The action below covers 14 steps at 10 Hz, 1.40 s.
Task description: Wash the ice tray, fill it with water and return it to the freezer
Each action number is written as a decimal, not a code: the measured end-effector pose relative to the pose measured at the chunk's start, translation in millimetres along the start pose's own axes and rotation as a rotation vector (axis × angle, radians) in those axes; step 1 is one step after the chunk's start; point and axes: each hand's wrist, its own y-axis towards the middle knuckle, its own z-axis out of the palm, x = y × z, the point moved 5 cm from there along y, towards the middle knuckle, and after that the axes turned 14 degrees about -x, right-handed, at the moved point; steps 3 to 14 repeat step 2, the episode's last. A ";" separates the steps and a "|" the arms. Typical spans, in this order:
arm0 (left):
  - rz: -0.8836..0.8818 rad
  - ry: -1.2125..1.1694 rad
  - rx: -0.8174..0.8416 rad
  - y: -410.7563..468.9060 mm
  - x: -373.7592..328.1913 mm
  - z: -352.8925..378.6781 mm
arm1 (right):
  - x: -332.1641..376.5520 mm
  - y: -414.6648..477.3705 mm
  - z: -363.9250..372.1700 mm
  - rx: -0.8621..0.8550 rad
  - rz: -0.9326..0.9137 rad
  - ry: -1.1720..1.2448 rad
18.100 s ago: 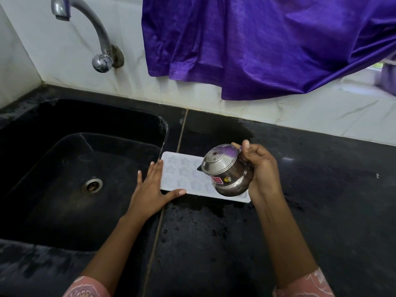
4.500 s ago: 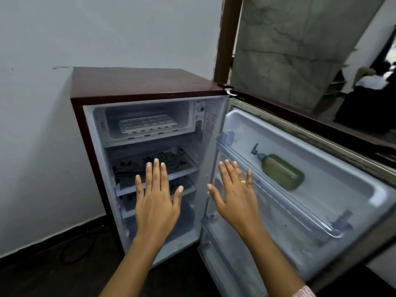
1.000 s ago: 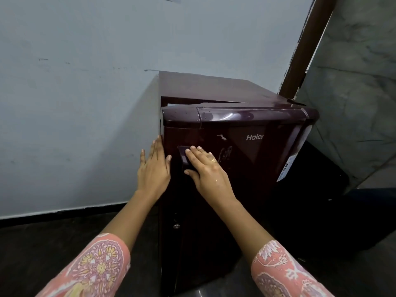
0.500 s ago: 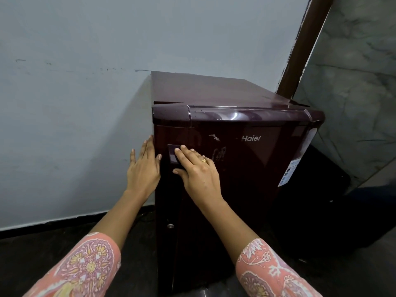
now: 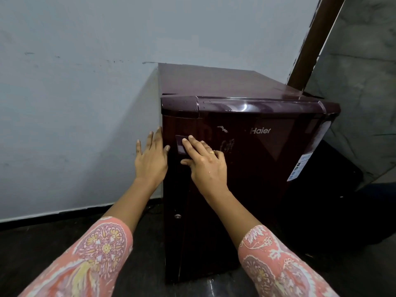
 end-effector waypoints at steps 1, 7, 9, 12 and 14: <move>0.011 0.075 -0.003 -9.7 -3.8 -10.2 | 3.7 -6.0 -6.0 0.043 0.005 -0.007; 0.037 0.088 -0.063 -34.4 -10.7 -24.4 | -2.4 -24.8 -14.6 0.161 0.117 0.055; 0.037 0.088 -0.063 -34.4 -10.7 -24.4 | -2.4 -24.8 -14.6 0.161 0.117 0.055; 0.037 0.088 -0.063 -34.4 -10.7 -24.4 | -2.4 -24.8 -14.6 0.161 0.117 0.055; 0.037 0.088 -0.063 -34.4 -10.7 -24.4 | -2.4 -24.8 -14.6 0.161 0.117 0.055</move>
